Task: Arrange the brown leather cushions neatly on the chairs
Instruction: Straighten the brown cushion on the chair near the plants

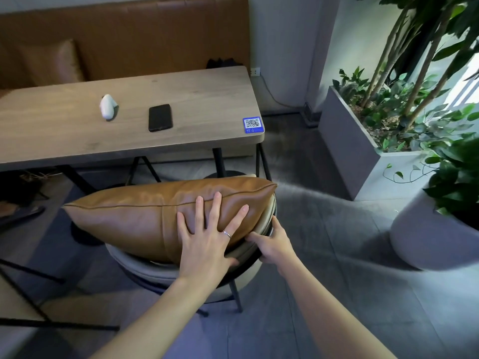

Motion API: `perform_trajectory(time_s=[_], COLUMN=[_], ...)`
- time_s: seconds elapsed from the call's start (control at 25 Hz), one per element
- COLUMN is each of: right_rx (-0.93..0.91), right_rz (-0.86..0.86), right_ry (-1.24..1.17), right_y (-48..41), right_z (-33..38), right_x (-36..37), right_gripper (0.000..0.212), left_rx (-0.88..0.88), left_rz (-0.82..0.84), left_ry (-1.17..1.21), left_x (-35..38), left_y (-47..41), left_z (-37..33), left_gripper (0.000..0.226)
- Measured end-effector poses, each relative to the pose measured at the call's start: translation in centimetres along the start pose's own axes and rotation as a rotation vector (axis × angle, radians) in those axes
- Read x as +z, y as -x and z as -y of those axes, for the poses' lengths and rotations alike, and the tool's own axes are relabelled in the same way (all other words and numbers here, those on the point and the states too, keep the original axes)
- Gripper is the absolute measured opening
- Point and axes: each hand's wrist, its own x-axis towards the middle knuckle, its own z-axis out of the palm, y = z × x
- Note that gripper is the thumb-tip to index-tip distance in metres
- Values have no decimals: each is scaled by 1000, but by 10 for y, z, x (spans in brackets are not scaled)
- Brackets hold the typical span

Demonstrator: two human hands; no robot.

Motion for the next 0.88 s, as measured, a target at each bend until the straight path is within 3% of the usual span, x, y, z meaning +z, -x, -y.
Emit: perform_trajectory(time_s=[0.2, 0.36, 0.48, 0.6, 0.88], right_rx=[-12, -3, -83, -202, -550], right_rz=[-62, -97, -77, -75, -131], right_ry=[198, 682, 971, 1057, 978], right_y=[11, 32, 56, 86, 202], right_z=[7, 26, 44, 68, 141], right_x=[11, 11, 14, 26, 105], right_gripper=[59, 53, 34, 29, 45], left_rx=[32, 116, 78, -35, -218], left_rz=[75, 123, 136, 158, 88], left_ry=[29, 180, 284, 261, 278], left_x=[-11, -35, -58, -82, -178], left_y=[1, 4, 14, 34, 110], left_z=[6, 25, 52, 86, 181], left_gripper=[123, 77, 46, 47, 52])
